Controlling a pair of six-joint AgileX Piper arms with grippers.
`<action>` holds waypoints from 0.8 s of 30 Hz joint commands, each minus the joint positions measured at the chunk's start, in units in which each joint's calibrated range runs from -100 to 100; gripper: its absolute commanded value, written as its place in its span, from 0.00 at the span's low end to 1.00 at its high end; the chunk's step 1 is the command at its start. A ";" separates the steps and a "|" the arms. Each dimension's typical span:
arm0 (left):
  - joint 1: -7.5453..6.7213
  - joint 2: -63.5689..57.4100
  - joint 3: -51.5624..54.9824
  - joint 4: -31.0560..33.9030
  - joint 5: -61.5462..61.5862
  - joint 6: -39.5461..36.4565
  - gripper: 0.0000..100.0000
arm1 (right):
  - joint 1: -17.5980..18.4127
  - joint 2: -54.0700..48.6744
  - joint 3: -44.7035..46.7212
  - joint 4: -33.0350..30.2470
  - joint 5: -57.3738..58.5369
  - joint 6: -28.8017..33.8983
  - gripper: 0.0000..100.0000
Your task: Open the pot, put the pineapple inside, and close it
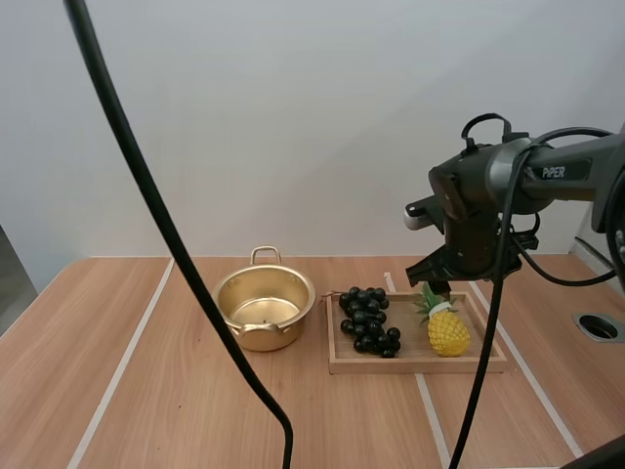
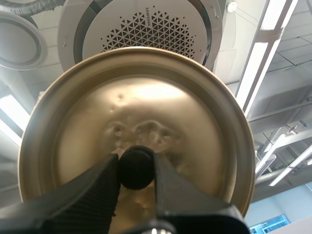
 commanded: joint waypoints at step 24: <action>-0.15 0.19 -0.02 -0.14 0.75 0.12 0.00 | -0.14 13.04 0.10 6.11 3.47 -1.65 1.00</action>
